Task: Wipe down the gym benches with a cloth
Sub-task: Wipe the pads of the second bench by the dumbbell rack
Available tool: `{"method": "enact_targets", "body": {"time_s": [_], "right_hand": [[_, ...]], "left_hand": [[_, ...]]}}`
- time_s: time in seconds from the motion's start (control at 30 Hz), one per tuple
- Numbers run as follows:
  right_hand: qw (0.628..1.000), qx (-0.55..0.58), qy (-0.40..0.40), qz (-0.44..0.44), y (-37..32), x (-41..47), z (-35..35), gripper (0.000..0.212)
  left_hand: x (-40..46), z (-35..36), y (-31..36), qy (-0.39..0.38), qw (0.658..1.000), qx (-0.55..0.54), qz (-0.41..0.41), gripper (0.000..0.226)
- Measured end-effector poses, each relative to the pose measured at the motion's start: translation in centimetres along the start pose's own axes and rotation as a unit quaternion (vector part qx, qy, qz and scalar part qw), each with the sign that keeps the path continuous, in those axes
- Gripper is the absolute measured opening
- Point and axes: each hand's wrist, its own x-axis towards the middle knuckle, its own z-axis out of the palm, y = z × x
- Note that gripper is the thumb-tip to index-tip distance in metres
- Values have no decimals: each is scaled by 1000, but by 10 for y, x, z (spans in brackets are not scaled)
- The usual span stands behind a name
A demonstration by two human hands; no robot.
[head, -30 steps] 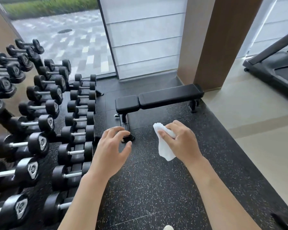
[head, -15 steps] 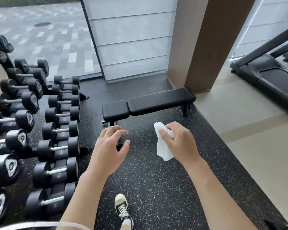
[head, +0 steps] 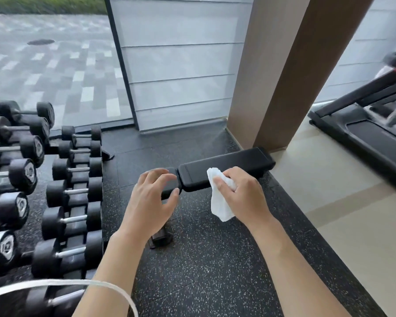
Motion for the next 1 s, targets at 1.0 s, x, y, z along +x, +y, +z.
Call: {"method": "enact_targets", "body": {"time_s": [1.0], "right_hand": [[981,109,-113,-115,60,353,149,31]], "left_hand": [[243,8,-93,116,973,121,-159,36]]}}
